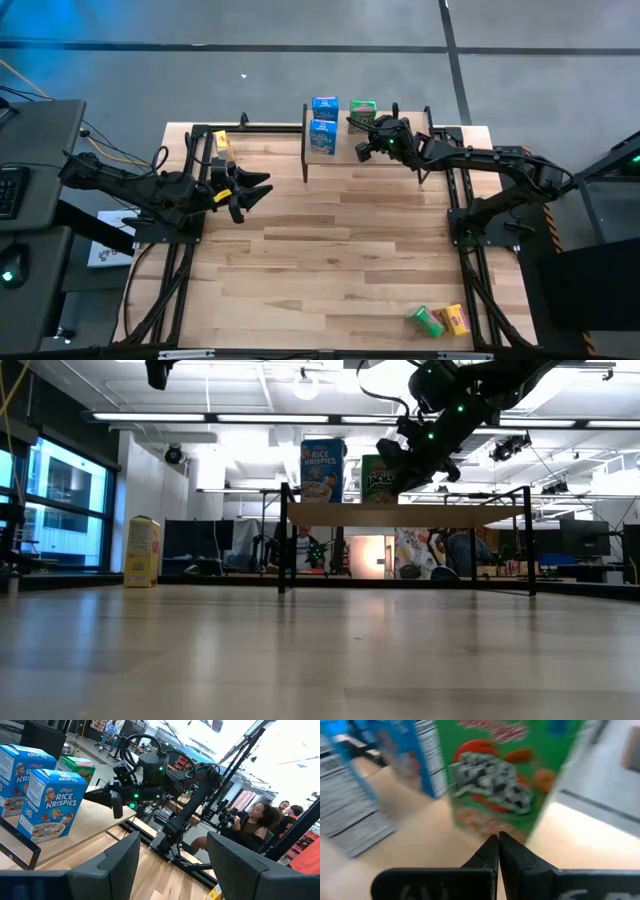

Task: Stack cereal on shelf
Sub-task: Put the left green cereal box on the shelf, then put the green cereal box on the shelf

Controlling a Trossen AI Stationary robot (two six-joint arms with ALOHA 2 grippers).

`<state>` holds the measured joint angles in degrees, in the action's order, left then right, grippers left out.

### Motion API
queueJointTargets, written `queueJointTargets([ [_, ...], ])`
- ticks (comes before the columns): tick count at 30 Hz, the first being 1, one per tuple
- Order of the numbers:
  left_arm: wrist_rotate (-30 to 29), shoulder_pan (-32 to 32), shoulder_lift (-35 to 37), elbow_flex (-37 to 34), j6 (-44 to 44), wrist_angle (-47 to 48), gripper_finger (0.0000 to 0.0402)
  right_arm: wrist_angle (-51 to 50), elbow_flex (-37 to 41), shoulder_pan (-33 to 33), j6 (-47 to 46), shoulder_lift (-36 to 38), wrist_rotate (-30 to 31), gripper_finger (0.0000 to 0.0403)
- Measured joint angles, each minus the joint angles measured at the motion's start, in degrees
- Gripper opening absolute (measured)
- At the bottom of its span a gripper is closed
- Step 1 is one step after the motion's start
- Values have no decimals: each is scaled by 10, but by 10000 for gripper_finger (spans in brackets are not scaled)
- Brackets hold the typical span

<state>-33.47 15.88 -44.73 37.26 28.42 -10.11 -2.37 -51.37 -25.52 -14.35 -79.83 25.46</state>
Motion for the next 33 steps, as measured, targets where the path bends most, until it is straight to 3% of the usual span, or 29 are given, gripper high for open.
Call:
queueJointTargets([
  [4, 0, 0, 0, 0, 0, 0, 220, -23, 0, 8, 0, 19, -51, 0],
  [9, 0, 0, 0, 0, -11, 0, 220, -86, 0, 37, -1, 103, -102, 0],
  [17, 21, 0, 0, 0, -77, 0, 220, -130, 0, 153, -42, 246, -236, 0],
  [24, 21, 0, 0, 0, -81, 0, 220, -56, 1, 250, -62, 270, -198, 0],
  [28, 21, 0, 0, 0, -81, 0, 220, -30, 1, 270, -67, 265, -174, 0],
  [33, 22, 0, 0, 0, -76, 0, 220, 70, 1, 265, -160, 259, -175, 27],
])
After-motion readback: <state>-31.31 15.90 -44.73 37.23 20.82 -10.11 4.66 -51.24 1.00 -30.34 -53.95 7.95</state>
